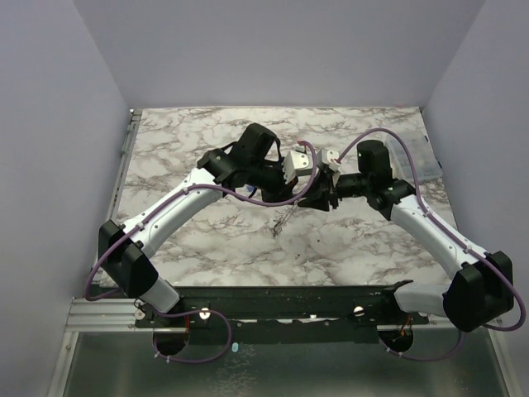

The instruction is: Remove the keys from the keyring

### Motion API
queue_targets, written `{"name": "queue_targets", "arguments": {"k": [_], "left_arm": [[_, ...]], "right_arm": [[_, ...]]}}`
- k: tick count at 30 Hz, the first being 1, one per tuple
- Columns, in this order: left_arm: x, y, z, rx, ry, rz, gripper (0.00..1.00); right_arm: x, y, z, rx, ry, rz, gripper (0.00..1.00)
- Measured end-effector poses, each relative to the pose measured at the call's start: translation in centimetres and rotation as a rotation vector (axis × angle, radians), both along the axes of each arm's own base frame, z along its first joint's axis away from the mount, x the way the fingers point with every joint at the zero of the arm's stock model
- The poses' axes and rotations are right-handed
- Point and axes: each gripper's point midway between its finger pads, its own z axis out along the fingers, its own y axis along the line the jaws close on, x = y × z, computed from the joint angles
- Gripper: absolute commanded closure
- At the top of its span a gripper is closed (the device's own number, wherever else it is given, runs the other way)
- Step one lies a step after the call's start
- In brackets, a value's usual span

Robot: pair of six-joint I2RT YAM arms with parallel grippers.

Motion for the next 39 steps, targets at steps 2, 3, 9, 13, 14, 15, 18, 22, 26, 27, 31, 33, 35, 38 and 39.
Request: {"name": "queue_targets", "arguments": {"k": [2, 3, 9, 13, 14, 15, 18, 22, 26, 27, 31, 33, 35, 38, 39], "left_arm": [[0.0, 0.0, 0.0, 0.0, 0.0, 0.0, 1.0], [0.0, 0.0, 0.0, 0.0, 0.001, 0.0, 1.0], [0.2, 0.1, 0.0, -0.002, 0.009, 0.013, 1.0], [0.5, 0.3, 0.1, -0.009, 0.024, 0.031, 1.0], [0.6, 0.4, 0.2, -0.012, 0.025, 0.035, 1.0], [0.7, 0.4, 0.2, -0.015, 0.03, 0.041, 1.0], [0.9, 0.5, 0.3, -0.025, 0.044, 0.053, 1.0], [1.4, 1.1, 0.1, -0.032, 0.047, 0.072, 1.0], [1.7, 2.1, -0.5, -0.022, 0.053, 0.096, 1.0], [1.8, 2.3, -0.6, -0.02, 0.053, 0.1, 1.0], [1.7, 2.6, -0.7, -0.018, 0.043, 0.097, 1.0], [1.7, 2.6, -0.7, -0.017, 0.038, 0.094, 1.0], [1.7, 2.7, -0.7, -0.017, 0.033, 0.09, 1.0], [1.7, 2.7, -0.9, -0.014, 0.031, 0.087, 1.0], [1.7, 2.8, -1.0, -0.012, 0.032, 0.087, 1.0]], "right_arm": [[0.0, 0.1, -0.1, 0.002, 0.003, 0.0, 0.76], [0.0, 0.1, -0.2, 0.003, 0.005, 0.0, 0.79], [-0.1, 0.3, -0.1, 0.007, 0.012, 0.002, 0.96], [-0.2, 0.4, 0.0, 0.01, 0.012, 0.004, 1.0], [-0.2, 0.4, 0.0, 0.011, 0.01, 0.003, 0.99], [-0.1, 0.4, 0.1, 0.013, 0.007, 0.003, 0.99], [0.1, 0.5, 0.2, 0.013, 0.004, -0.005, 0.99], [0.3, 0.4, 0.2, 0.01, 0.001, -0.015, 0.99], [0.4, 0.5, 0.7, 0.015, 0.005, -0.02, 0.99], [0.4, 0.5, 0.9, 0.017, 0.007, -0.022, 0.99], [0.4, 0.6, 1.2, 0.021, 0.02, -0.026, 0.99], [0.3, 0.6, 1.2, 0.023, 0.03, -0.029, 0.99], [0.3, 0.6, 1.3, 0.025, 0.042, -0.032, 1.0], [0.3, 0.6, 1.5, 0.031, 0.058, -0.038, 0.99], [0.4, 0.7, 1.6, 0.035, 0.062, -0.042, 0.99]]}}
